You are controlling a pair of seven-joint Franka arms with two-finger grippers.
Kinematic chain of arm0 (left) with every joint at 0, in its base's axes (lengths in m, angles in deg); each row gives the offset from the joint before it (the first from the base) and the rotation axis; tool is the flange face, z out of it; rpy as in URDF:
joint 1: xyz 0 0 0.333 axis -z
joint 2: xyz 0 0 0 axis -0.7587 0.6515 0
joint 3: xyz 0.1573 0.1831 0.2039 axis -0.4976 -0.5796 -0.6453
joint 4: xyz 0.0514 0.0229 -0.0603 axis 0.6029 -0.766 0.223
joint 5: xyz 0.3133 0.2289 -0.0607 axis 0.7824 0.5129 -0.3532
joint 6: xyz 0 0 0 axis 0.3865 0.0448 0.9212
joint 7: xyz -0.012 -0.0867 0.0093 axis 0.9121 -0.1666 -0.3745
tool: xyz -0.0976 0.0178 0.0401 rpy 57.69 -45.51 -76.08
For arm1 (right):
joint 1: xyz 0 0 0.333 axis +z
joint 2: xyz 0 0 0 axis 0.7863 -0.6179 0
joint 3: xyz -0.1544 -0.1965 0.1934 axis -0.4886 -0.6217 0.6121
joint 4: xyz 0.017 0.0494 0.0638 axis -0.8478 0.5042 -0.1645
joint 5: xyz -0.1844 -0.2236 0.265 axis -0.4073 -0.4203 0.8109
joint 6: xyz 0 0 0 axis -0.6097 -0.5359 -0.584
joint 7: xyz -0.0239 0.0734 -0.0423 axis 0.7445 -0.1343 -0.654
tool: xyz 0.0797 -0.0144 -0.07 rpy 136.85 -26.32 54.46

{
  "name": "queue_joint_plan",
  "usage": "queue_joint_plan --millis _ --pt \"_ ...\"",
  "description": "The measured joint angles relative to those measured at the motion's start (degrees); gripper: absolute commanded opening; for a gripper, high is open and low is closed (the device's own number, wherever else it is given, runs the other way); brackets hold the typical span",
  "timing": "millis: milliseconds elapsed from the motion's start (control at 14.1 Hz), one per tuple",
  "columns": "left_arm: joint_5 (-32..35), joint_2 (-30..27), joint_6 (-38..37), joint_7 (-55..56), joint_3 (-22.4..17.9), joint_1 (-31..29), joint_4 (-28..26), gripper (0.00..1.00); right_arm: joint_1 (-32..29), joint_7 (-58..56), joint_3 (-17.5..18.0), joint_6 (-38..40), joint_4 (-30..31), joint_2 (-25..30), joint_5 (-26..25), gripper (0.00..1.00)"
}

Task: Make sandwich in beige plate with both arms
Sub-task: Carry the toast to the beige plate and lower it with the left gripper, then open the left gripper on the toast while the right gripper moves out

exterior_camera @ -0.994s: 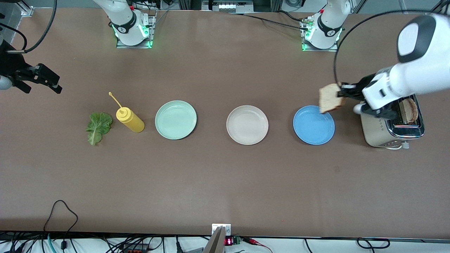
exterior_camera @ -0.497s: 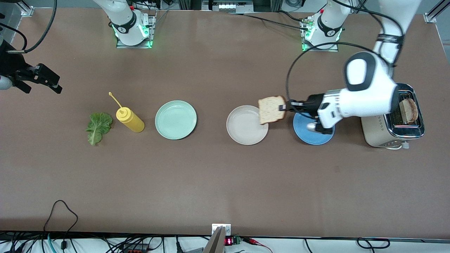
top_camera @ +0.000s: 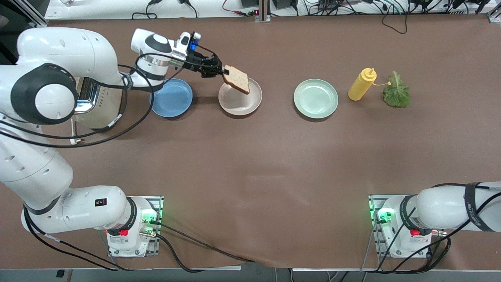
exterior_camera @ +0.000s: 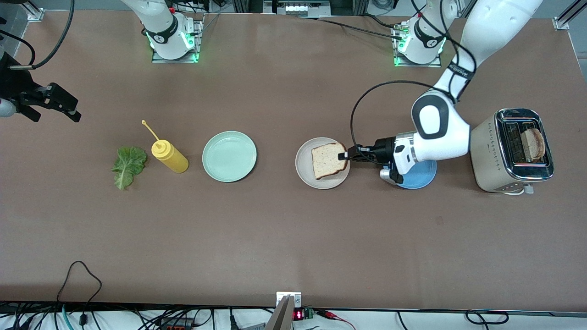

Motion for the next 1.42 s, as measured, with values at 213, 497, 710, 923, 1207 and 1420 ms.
queue_joint_plan --millis 213,497,710,923,1207,1420 --pt "-5.3 3.3 0.3 -8.6 0.0 0.1 0.0 0.01 0.0 0.0 0.0 0.0 0.0 0.0 0.0 1.00" --pt "-11.0 5.9 0.3 -17.5 0.0 0.2 -0.1 0.02 0.0 0.0 0.0 0.0 0.0 0.0 0.0 1.00" --pt "-12.0 6.8 0.3 -18.7 0.1 0.6 -0.5 0.03 0.0 0.0 0.0 0.0 0.0 0.0 0.0 1.00" --pt "-12.0 6.8 0.3 -18.7 0.1 0.8 -1.1 0.07 0.0 0.0 0.0 0.0 0.0 0.0 0.0 1.00" --pt "-12.0 6.9 0.3 -18.8 0.1 0.9 -1.6 1.00 0.0 0.0 0.0 0.0 0.0 0.0 0.0 1.00" --pt "-12.0 6.8 0.3 -18.9 0.1 0.8 -1.5 1.00 0.0 0.0 0.0 0.0 0.0 0.0 0.0 1.00"
